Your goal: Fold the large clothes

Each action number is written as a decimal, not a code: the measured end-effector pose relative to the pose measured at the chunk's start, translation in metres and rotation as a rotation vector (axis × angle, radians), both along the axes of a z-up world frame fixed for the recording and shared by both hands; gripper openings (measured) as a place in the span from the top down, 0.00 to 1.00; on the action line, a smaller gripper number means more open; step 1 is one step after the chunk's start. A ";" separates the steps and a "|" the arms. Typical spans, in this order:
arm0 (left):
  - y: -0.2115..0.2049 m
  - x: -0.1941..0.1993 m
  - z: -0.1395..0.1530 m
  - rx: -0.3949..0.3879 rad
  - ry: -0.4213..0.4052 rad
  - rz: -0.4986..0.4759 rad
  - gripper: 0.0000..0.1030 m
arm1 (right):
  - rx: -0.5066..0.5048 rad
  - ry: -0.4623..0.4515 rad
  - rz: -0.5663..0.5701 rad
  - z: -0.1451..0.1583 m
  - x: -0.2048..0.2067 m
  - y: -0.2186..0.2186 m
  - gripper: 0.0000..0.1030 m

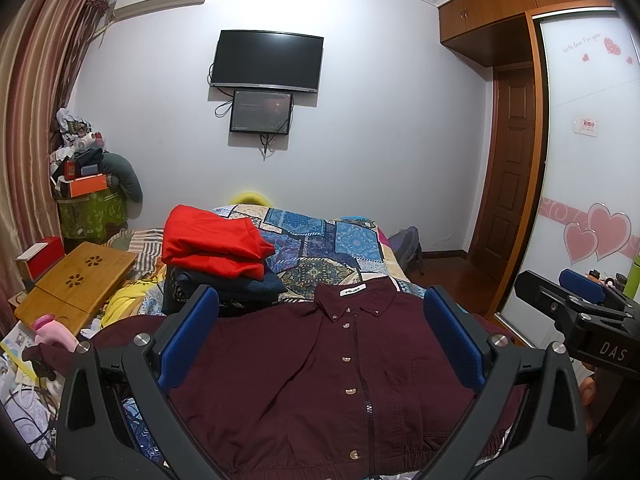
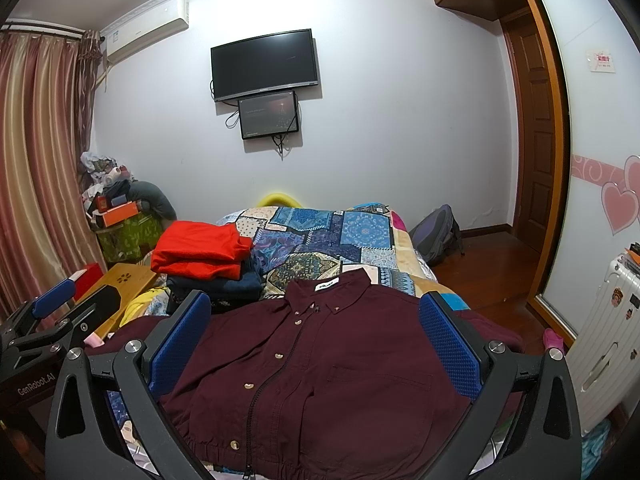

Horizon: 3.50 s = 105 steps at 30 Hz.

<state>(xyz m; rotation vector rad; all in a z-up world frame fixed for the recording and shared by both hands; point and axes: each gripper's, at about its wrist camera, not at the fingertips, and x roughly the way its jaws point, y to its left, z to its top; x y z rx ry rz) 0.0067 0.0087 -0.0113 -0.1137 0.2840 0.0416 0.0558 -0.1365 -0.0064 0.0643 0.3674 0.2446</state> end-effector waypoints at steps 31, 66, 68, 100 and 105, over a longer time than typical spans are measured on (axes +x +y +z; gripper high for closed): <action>0.016 0.012 -0.011 0.007 0.037 0.053 0.00 | 0.010 0.077 0.018 -0.016 0.018 0.006 0.00; 0.385 0.035 -0.207 -0.526 0.530 0.753 0.08 | -0.122 0.387 0.026 -0.071 0.137 0.052 0.00; 0.397 0.032 -0.226 -0.606 0.559 0.751 0.13 | -0.145 0.396 0.038 -0.074 0.141 0.060 0.00; 0.327 0.120 -0.086 -0.393 0.232 0.453 0.97 | -0.151 0.408 0.045 -0.076 0.149 0.045 0.00; 0.267 0.156 -0.044 -0.318 0.183 0.269 0.97 | -0.137 0.380 0.030 -0.071 0.145 0.029 0.00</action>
